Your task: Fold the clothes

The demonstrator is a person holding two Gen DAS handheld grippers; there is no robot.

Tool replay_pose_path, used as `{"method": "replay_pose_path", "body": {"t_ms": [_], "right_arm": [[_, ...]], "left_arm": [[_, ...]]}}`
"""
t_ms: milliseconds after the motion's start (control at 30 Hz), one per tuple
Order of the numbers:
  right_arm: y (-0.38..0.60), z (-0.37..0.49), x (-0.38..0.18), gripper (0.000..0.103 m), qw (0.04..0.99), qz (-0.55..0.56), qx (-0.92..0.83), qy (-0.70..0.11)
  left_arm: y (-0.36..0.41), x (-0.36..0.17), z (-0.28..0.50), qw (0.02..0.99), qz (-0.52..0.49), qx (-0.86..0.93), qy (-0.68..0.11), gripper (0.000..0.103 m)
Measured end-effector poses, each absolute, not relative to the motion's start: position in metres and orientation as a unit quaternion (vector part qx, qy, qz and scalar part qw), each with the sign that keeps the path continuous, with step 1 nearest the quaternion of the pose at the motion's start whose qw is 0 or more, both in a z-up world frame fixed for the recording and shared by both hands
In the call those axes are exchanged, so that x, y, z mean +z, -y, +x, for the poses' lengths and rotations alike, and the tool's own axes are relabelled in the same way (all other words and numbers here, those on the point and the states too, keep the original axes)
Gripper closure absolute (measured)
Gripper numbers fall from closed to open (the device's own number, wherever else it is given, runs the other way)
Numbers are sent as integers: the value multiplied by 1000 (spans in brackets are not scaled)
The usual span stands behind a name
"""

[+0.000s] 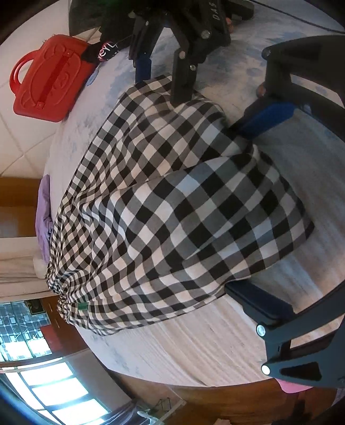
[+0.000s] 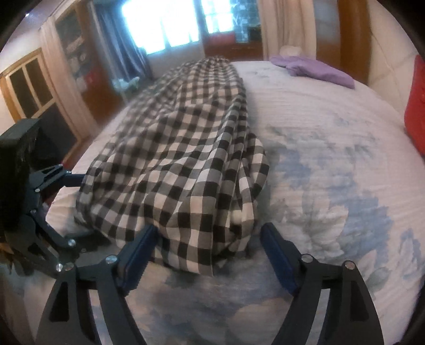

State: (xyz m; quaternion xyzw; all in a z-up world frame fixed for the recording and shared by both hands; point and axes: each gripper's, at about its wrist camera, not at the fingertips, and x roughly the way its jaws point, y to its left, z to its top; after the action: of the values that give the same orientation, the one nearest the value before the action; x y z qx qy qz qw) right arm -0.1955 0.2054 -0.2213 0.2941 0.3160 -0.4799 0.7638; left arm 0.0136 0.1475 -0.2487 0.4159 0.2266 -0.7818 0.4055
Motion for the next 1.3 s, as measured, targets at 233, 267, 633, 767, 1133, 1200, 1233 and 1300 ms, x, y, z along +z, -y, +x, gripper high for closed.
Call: {"method": "replay_pose_path", "body": {"t_ms": [233,267,633,767,1133,1200,1233,1300], "right_arm": [[-209,-188,-221,23,751,284,-488,-342],[-212,-187,-221,23,750,282,-488,-345],[-213,-182,-222,35,748,270,-505,-334],[-211,-176,-220,52,749,263,-500,-345],[-197,-163,-138,87,782,270,-493,-270],[-185,-162,-112,87,787,262,-499,-248],[-175,-161,-102,87,789,257,-503,-241],[-141,-157,-100,89,784,265,-506,-241]], "left_arm": [[-147,-247,15,401,417,-783,-227,2],[-148,-246,15,402,416,-784,-226,4],[-149,-242,14,409,408,-782,-233,27],[-151,-236,12,401,406,-789,-228,65],[-109,-140,44,383,363,-825,-203,88],[-82,-122,48,386,357,-828,-194,88],[-67,-113,49,388,354,-830,-189,88],[-30,-100,51,396,347,-830,-183,88]]}}
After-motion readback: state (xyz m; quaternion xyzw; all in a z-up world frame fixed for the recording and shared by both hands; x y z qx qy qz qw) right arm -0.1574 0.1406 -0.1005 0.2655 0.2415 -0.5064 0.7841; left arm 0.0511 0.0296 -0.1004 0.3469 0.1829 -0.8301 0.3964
